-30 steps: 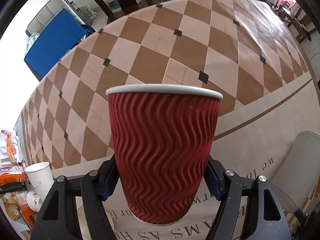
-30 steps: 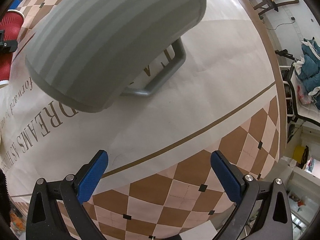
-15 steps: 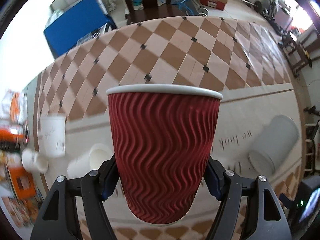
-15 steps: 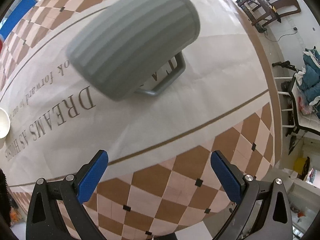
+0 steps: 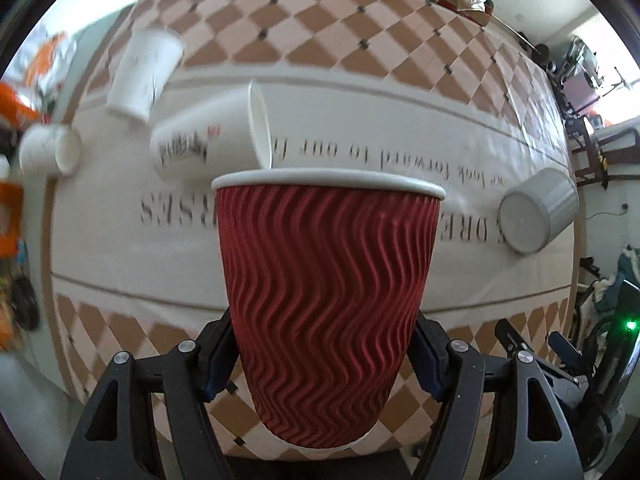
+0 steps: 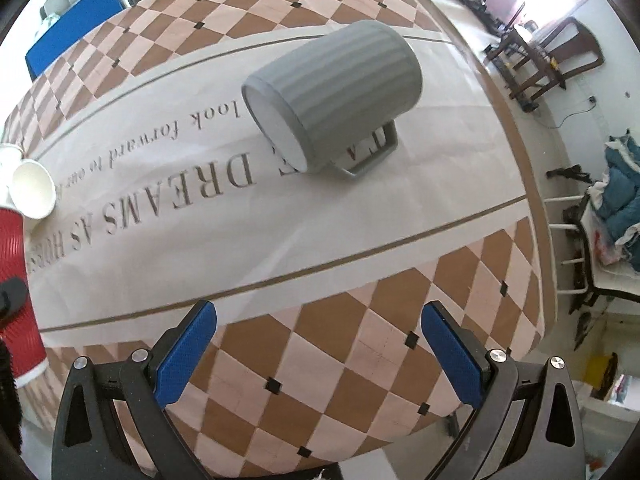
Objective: Flip cup upright
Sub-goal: 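Lift the red cup with the left tool and turn it over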
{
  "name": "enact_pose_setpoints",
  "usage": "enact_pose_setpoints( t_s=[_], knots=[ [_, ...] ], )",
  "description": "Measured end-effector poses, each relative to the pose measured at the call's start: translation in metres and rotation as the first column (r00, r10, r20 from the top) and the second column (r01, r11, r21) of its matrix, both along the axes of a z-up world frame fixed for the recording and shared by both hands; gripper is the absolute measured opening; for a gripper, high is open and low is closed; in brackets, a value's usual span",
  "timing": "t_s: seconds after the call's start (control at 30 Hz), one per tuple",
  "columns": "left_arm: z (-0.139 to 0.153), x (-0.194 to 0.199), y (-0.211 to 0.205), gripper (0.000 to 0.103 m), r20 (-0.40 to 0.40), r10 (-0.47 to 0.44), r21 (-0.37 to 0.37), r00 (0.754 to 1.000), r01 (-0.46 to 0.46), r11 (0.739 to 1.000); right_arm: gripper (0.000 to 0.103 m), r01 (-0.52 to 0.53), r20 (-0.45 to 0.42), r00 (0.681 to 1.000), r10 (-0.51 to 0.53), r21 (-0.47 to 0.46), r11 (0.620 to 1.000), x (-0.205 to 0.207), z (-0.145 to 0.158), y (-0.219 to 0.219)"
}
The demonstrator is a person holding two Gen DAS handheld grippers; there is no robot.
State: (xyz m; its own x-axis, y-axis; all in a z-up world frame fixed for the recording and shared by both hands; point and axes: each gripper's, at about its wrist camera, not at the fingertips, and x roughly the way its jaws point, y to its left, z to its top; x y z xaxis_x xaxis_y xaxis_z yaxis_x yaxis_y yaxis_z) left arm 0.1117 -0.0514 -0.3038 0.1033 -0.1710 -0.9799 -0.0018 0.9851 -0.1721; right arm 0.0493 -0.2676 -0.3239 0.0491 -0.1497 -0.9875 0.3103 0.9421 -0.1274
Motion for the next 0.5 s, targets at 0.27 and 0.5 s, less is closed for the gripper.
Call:
enact_pose_setpoints(
  t_s=[0.27,0.5],
  knots=[
    [-0.045,-0.012,0.001,0.071,-0.099,0.071,-0.116,0.993,-0.082,0.990,0.103,0.046,-0.064,0.997,-0.049,-0.044,0.998,-0.020,-0.021,0.003],
    [-0.065,-0.005,-0.024,0.073,-0.113,0.036,-0.069,0.993,-0.043,0.997,0.103,0.052,-0.096,0.994,-0.055,-0.029,0.998,-0.011,-0.035,-0.015]
  ],
)
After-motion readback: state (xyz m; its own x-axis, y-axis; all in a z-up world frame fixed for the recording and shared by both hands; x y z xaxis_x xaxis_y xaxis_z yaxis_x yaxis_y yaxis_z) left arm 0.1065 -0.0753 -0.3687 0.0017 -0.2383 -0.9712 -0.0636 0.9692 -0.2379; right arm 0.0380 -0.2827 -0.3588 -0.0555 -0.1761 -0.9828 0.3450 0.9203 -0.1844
